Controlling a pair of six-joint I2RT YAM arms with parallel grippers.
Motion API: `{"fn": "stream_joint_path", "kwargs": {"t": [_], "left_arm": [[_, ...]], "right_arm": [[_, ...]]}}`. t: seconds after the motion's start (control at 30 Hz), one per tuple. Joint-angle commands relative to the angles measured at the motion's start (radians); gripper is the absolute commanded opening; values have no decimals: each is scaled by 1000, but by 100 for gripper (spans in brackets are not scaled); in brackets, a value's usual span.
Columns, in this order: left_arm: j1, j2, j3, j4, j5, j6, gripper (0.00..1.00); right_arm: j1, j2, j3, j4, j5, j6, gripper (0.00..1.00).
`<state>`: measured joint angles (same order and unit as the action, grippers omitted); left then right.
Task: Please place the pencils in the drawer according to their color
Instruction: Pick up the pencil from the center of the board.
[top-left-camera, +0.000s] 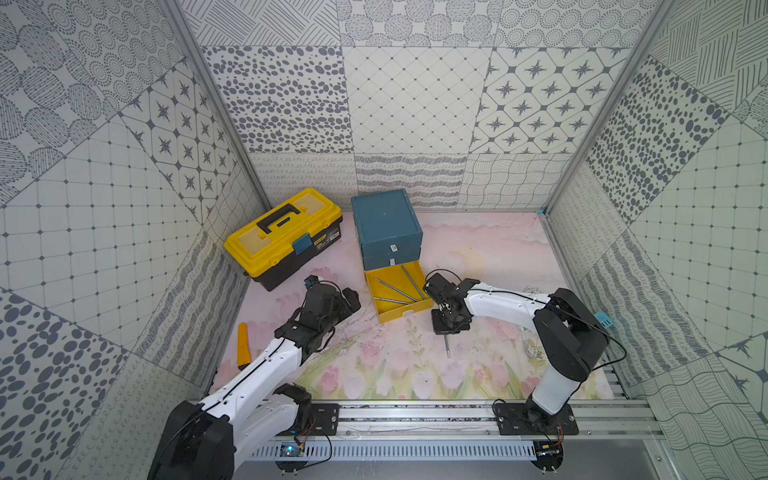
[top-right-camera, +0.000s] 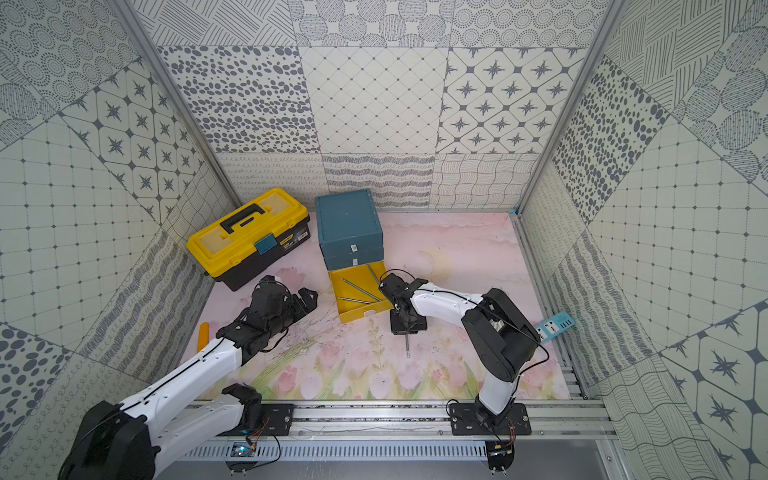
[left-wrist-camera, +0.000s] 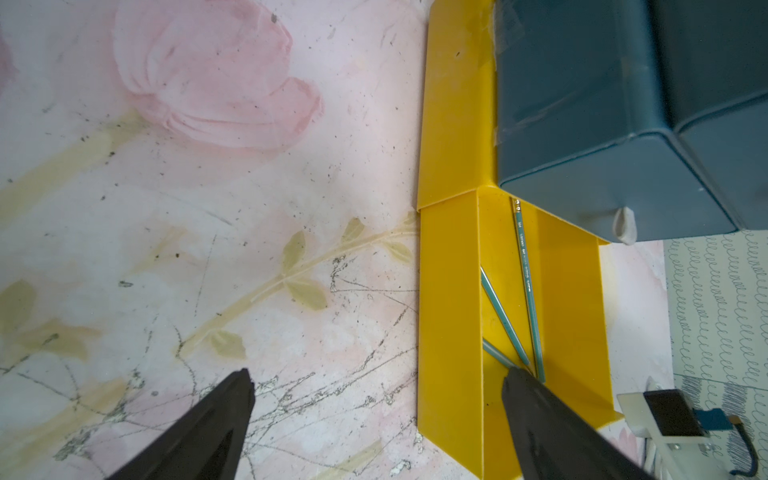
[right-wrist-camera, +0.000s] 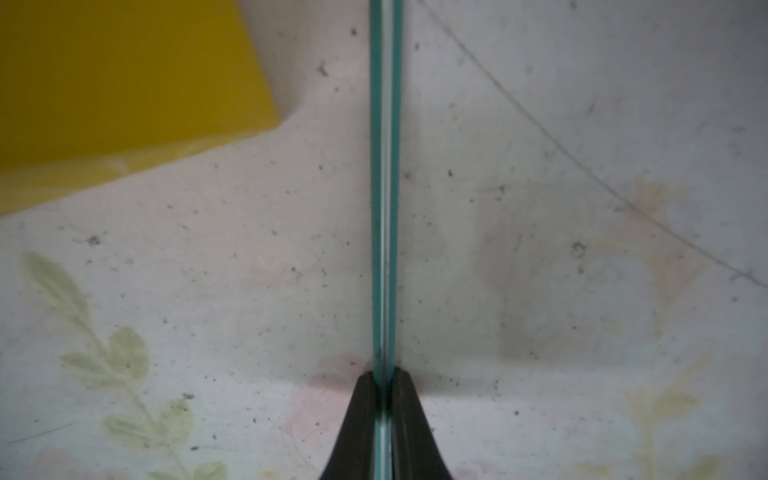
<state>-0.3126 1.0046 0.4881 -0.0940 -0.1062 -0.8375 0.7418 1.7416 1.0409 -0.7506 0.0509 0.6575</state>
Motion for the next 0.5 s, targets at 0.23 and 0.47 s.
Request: {"fn": "stream_joint_path", "kwargs": {"t": [0.23,0.47], "left_arm": [[6,8,9,47,19,-7,99],[7,14,10,54,20,-8,99]], "right_arm": [[-82,-88,-44,45,46,-69,0],[-108,-173,-38,28,57,-120,0]]}}
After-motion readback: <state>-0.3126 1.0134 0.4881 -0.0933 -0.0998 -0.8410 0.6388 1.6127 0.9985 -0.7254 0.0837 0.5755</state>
